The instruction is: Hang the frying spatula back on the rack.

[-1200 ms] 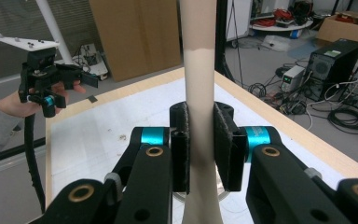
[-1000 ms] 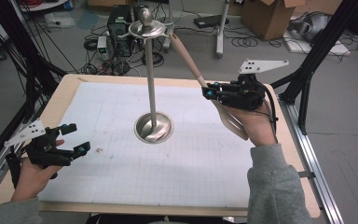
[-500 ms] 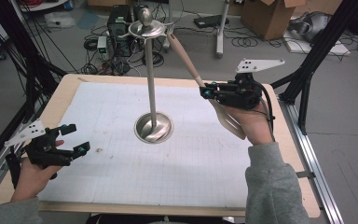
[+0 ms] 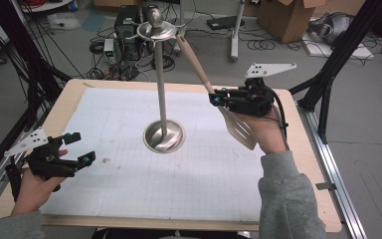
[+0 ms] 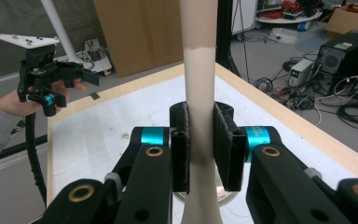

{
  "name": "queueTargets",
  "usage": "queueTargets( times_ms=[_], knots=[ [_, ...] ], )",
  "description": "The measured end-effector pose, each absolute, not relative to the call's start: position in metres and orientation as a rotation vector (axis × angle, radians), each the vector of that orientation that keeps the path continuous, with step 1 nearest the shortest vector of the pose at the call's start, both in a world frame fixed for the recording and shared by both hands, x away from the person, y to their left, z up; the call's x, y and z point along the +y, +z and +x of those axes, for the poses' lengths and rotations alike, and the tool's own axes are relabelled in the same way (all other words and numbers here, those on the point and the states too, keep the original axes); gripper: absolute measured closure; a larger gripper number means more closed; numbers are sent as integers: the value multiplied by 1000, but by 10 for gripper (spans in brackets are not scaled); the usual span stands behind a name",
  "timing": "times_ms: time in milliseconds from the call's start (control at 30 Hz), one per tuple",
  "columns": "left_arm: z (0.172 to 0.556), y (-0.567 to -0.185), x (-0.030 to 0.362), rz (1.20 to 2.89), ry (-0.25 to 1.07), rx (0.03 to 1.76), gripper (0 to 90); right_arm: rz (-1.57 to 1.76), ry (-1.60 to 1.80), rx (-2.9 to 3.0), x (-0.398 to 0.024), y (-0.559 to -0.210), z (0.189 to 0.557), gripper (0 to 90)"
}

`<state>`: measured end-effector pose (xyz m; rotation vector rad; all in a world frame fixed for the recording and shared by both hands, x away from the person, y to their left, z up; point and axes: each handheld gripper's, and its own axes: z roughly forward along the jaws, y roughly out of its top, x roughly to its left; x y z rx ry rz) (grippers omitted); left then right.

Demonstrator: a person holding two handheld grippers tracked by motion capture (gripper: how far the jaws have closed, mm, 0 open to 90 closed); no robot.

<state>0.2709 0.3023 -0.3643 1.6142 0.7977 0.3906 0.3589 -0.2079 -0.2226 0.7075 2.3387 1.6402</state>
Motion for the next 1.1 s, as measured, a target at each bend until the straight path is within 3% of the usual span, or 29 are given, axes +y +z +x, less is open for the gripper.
queueTargets(
  times_ms=[1100],
  knots=[
    [263, -364, 309, 1603, 409, 816, 20, 710, 1592, 2410, -175, -240, 377, 784]
  ],
)
